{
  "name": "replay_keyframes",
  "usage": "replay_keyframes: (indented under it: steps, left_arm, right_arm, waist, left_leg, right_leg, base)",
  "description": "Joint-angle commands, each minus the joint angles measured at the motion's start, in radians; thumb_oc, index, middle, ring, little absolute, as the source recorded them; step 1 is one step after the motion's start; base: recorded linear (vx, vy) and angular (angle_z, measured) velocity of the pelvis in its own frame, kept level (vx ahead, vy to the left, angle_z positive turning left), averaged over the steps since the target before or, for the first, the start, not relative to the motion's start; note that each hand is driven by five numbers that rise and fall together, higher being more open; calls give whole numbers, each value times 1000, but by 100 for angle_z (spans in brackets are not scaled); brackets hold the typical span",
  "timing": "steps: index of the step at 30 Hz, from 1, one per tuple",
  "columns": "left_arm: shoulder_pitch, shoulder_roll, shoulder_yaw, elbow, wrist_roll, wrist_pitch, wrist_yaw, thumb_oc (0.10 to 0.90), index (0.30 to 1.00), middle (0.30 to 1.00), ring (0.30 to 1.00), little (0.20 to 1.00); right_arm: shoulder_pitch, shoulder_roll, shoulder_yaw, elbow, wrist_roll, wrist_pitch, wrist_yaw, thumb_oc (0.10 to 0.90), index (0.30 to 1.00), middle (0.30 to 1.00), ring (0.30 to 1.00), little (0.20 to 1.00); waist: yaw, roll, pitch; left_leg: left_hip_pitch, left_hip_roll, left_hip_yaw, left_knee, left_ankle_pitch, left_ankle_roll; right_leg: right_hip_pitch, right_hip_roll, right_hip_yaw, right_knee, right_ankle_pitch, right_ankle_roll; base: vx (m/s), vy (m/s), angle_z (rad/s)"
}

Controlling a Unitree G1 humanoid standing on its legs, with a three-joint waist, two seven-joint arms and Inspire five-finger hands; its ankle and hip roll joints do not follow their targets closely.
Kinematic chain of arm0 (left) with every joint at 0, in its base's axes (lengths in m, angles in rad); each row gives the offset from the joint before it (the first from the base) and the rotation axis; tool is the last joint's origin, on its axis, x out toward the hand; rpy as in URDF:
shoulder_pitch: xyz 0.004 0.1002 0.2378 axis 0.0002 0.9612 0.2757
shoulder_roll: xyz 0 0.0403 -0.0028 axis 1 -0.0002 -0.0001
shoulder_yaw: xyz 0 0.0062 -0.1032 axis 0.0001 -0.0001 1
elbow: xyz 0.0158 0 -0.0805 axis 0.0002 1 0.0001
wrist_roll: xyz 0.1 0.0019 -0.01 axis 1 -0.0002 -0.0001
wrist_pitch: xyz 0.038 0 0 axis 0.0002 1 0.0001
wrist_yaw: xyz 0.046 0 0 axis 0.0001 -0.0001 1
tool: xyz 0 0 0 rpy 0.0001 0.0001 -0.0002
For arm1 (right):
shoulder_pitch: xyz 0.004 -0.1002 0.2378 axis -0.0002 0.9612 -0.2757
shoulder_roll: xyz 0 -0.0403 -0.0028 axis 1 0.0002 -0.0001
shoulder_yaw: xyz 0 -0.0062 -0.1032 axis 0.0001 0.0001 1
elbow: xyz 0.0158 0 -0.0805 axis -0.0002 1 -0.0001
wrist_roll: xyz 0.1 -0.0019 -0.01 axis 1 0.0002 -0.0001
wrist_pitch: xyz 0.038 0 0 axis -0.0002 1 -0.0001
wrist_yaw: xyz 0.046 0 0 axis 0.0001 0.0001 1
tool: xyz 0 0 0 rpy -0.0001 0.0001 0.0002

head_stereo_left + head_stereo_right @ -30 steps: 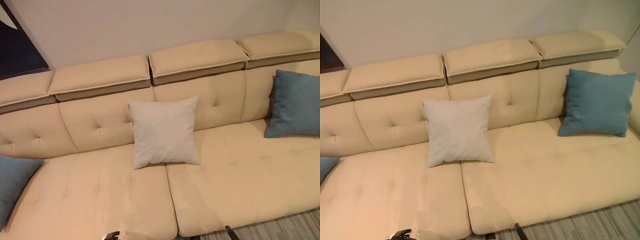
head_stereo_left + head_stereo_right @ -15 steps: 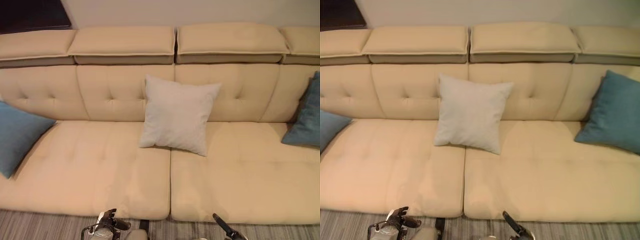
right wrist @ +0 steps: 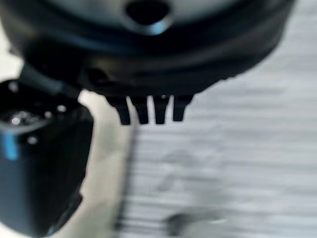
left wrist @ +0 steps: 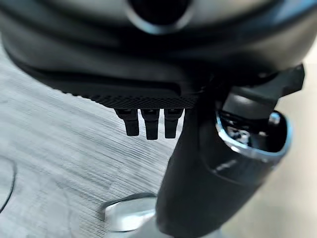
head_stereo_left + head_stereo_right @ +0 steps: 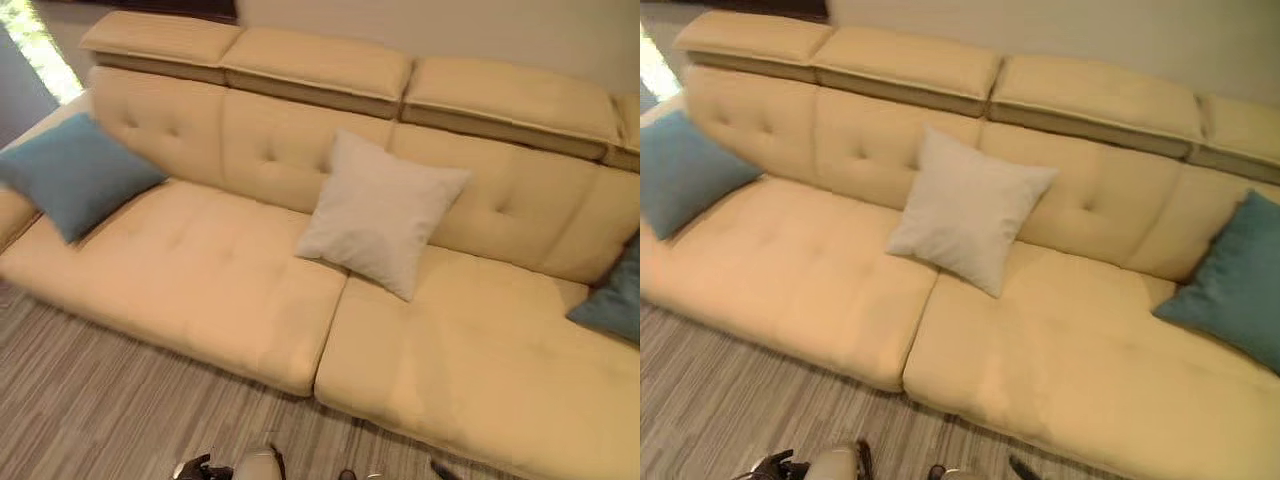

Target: Pick up all the scattered cushions and arrange them neatly on the sofa.

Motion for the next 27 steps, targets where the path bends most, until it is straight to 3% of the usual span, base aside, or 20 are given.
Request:
replay_keyframes:
  steps: [1, 2, 4, 5, 6, 8, 9, 11, 13, 16, 17, 18, 20, 22, 27]
  left_arm:
    - [-47, -42, -41, -28, 100, -10, 26, 800, 900, 900, 900, 900]
    - [-47, -43, -41, -29, 100, -10, 26, 800, 900, 900, 900, 900]
    - [-59, -48, -80, -32, 161, -9, 27, 800, 900, 900, 900, 900]
    - [-52, -52, -92, -47, 179, -10, 23, 800, 900, 900, 900, 900]
    - [-52, -52, -92, -48, 179, -10, 23, 800, 900, 900, 900, 900]
    - [-48, -42, -98, -50, 190, -10, 18, 800, 900, 900, 900, 900]
    - [-38, -31, -84, -42, 189, -6, 8, 800, 900, 900, 900, 900]
    - [-38, -28, -74, -33, 180, -6, 0, 800, 900, 900, 900, 900]
    - [-25, -16, -56, -4, 195, -5, -8, 800, 900, 900, 900, 900]
    - [-25, -6, -56, 0, 215, -1, -10, 800, 900, 900, 900, 900]
    - [-30, -2, -66, -2, 223, -2, 1, 800, 900, 900, 900, 900]
    - [-39, -2, -80, -1, 241, 1, 7, 800, 900, 900, 900, 900]
    - [-59, 1, -117, 0, 289, 4, 7, 800, 900, 900, 900, 900]
    - [-69, 6, -128, 5, 292, 8, 11, 800, 900, 900, 900, 900]
    - [-86, 11, -131, -11, 275, 8, 17, 800, 900, 900, 900, 900]
  right_arm:
    - [-65, -2, -35, -7, -44, -27, 3, 800, 900, 900, 900, 900]
    - [-65, -3, -35, -8, -44, -27, 3, 800, 900, 900, 900, 900]
    - [-46, -11, -43, -15, -47, -30, 1, 800, 900, 900, 900, 900]
    - [-49, -22, -41, -32, -67, -34, 0, 800, 900, 900, 900, 900]
    - [-49, -23, -42, -32, -67, -33, -1, 800, 900, 900, 900, 900]
    - [-76, -24, -25, -50, -86, -36, -6, 800, 900, 900, 900, 900]
    - [-106, -22, -17, -79, -88, -35, -3, 800, 900, 900, 900, 900]
    - [-126, -16, -21, -84, -69, -34, 7, 800, 900, 900, 900, 900]
    - [-146, 2, 9, -107, -88, -36, 36, 800, 900, 900, 900, 900]
    - [-154, 7, 27, -123, -112, -35, 42, 800, 900, 900, 900, 900]
    - [-160, 12, 35, -139, -114, -40, 39, 800, 900, 900, 900, 900]
    - [-162, 15, 33, -151, -107, -41, 37, 800, 900, 900, 900, 900]
    - [-152, 20, 32, -151, -90, -41, 29, 800, 900, 900, 900, 900]
    - [-157, 23, 42, -134, -105, -38, 17, 800, 900, 900, 900, 900]
    - [-157, 29, 47, -119, -124, -40, -5, 800, 900, 900, 900, 900]
  waist:
    - [-28, 4, -27]
    - [-30, 5, -27]
    - [-64, 17, -39]
    - [-58, 29, -42]
    - [-60, 29, -43]
    - [-34, 26, -29]
    - [-7, 20, -13]
    - [6, 14, -7]
    - [41, 2, -5]
    - [49, 4, -1]
    - [37, 6, 5]
    - [7, 10, 10]
    - [-51, 29, 24]
    - [-60, 33, 25]
    - [-67, 32, 42]
  left_leg:
    - [217, 149, 163, -255, 54, -33]
    - [217, 150, 160, -256, 55, -34]
    - [268, 211, 319, -338, 110, -78]
    - [241, 171, 300, -405, 88, -90]
    - [241, 168, 299, -409, 89, -88]
    - [210, 121, 224, -423, 68, -77]
    - [196, 85, 196, -444, 60, -63]
    - [188, 66, 181, -450, 55, -52]
    - [161, 4, 135, -444, 29, -18]
    - [148, -29, 96, -439, 14, 4]
    - [149, -50, 57, -439, 5, 17]
    - [137, -73, 25, -439, 25, 33]
    - [158, -126, -79, -458, 26, 57]
    - [162, -142, -123, -469, 28, 68]
    - [183, -161, -174, -463, 9, 69]
  right_leg:
    - [-80, -62, -61, -40, 63, 104]
    - [-78, -61, -64, -40, 62, 103]
    - [-77, -100, -182, -59, 83, 124]
    - [-76, -131, -237, -67, 119, 146]
    - [-76, -133, -239, -67, 120, 148]
    - [-83, -166, -257, -59, 160, 172]
    - [-84, -196, -274, -67, 196, 194]
    - [-81, -212, -282, -76, 209, 206]
    - [-69, -253, -287, -75, 230, 234]
    - [-77, -275, -247, -37, 219, 235]
    - [-96, -270, -168, -5, 213, 224]
    - [-130, -249, -42, 14, 217, 204]
    - [-170, -130, 247, 67, 168, 184]
    - [-186, -90, 271, 77, 156, 171]
    - [-261, -19, 209, 78, 144, 160]
  base:
    - [-138, 222, 157]
    - [-145, 313, 206]
    - [-195, 386, 211]
    - [-155, 387, 181]
    - [-95, 373, 176]
    - [-130, 375, 127]
    - [-215, 505, 103]
    - [-133, 381, 66]
    - [-49, 428, 92]
    - [21, 263, 47]
    - [32, 230, 60]
    - [92, 357, 108]
    - [180, 390, 190]
    - [186, 182, 153]
    - [169, 43, 84]
